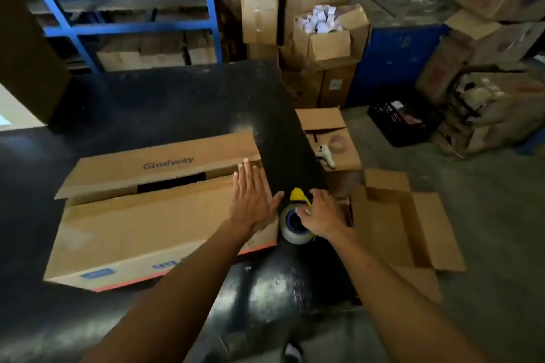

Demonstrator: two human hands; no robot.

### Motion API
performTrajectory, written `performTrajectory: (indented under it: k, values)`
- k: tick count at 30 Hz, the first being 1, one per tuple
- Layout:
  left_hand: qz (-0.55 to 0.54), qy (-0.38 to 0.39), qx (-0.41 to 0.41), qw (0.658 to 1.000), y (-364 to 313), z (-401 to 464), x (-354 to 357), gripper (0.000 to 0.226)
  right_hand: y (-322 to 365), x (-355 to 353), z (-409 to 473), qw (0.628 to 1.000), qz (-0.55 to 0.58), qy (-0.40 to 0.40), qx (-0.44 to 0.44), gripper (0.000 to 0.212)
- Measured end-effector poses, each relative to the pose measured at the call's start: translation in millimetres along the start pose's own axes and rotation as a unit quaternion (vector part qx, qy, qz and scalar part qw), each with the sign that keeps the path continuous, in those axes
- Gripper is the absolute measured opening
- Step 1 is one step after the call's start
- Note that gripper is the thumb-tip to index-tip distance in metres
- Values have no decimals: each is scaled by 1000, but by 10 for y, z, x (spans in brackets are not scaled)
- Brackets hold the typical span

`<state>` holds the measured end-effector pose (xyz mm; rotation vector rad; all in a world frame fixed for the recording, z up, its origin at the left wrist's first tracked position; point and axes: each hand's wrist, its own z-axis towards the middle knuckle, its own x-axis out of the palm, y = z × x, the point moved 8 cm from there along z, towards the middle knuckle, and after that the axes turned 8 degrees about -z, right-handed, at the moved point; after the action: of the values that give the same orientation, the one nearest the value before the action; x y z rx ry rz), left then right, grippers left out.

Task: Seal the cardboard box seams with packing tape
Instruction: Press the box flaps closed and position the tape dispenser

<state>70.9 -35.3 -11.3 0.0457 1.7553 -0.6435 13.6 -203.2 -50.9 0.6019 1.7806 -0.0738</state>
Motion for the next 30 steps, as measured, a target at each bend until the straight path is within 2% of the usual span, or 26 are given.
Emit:
performTrajectory:
  k: [2, 4, 10, 14, 17, 18, 21, 25, 28, 30]
  values:
    - [-21, -50, 2, 999, 2, 0, 14, 92, -41, 133, 55, 1000, -11, 7, 13, 72]
    - [3, -75, 6, 997, 9, -37, 61, 85, -99, 308, 101, 999, -14, 25, 26, 70]
    - [31, -63, 7, 997, 67, 15, 140, 86, -280, 673, 330, 995, 30, 50, 84, 62]
    - [49, -53, 3, 997, 57, 11, 172, 87, -418, 761, 427, 991, 59, 66, 98, 47]
    - [54, -42, -7, 998, 78, 29, 189, 89, -459, 726, 410, 984, 141, 54, 95, 32]
    - [54, -42, -8, 998, 70, 28, 187, 89, -468, 696, 381, 970, 208, 57, 108, 29]
    - [63, -44, -6, 997, 34, 16, 217, 91, -499, 559, 321, 897, 405, 65, 164, 28]
    - [64, -47, 21, 997, -14, -100, 279, 87, -461, 220, 304, 818, 540, 62, 187, 32]
    - [53, -34, 42, 997, -102, -231, 351, 87, -390, -66, 267, 807, 563, 58, 170, 31]
    - [37, -33, 43, 998, -152, -268, 377, 88, -314, -198, 209, 799, 577, 58, 157, 20]
